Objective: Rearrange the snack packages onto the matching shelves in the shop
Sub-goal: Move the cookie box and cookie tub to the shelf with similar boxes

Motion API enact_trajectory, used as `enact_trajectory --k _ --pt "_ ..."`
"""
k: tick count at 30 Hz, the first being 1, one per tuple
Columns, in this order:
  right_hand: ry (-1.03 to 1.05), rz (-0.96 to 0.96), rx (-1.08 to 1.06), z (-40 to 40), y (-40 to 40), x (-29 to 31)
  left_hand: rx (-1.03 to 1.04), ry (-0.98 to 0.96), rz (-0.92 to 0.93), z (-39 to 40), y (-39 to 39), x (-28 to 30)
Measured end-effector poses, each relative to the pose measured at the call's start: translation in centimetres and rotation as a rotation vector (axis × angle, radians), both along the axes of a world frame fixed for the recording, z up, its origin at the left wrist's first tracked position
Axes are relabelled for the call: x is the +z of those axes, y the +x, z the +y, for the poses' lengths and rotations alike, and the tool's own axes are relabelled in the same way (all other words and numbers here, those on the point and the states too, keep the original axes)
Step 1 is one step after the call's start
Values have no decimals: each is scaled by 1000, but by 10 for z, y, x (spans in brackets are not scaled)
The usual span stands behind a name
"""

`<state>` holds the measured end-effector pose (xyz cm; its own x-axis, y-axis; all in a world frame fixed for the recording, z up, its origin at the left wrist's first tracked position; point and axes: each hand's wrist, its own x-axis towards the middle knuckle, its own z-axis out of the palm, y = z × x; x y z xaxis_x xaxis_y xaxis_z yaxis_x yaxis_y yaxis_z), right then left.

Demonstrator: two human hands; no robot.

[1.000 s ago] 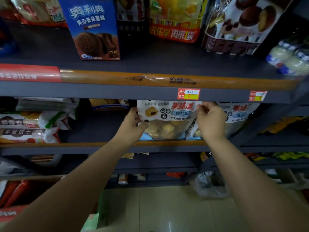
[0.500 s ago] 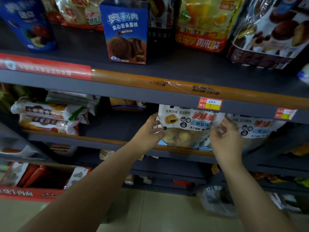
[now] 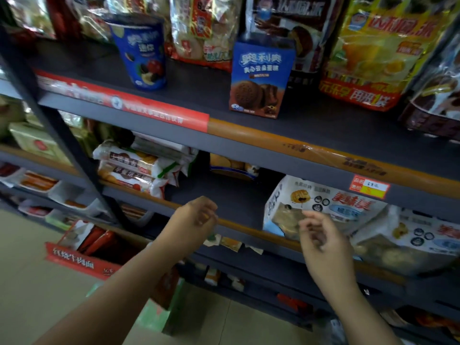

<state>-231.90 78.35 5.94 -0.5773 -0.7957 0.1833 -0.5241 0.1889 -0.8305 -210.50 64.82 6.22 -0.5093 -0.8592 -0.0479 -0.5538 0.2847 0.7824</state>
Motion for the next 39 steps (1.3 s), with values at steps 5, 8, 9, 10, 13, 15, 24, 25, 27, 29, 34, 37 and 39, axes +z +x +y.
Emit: enact_trajectory --k 5,8,9,10,13,15,24,25,27,29,34,37,39 --pt "-8 55 218 -29 29 23 102 -132 -8 -4 44 21" --pt "3 104 340 -46 48 40 112 -222 -43 -9 63 34" --pt "4 119 375 -50 53 47 112 -244 -44 -11 68 40" --pt "-9 129 399 -54 58 56 113 -259 -34 -14 73 45" --pt "-157 165 379 -64 64 88 100 -310 24 -24 77 70" --pt "-303 217 295 -73 59 116 70 -372 61 -34 73 91" --pt "-75 284 125 -161 -11 198 -38 -532 204 -69 29 166" --pt "-22 215 146 -169 -17 199 -39 -528 211 -72 28 168" --pt "44 46 193 -182 -25 198 -32 -512 229 -76 28 169" --pt "82 -86 258 -188 -28 192 -28 -500 237 -77 31 165" --pt "61 -107 232 -187 -30 178 -17 -400 251 -81 39 152" --pt "-27 -81 237 -183 -22 184 5 -362 276 -86 46 153" --pt "-115 -105 250 -182 -14 195 21 -364 287 -90 51 157"
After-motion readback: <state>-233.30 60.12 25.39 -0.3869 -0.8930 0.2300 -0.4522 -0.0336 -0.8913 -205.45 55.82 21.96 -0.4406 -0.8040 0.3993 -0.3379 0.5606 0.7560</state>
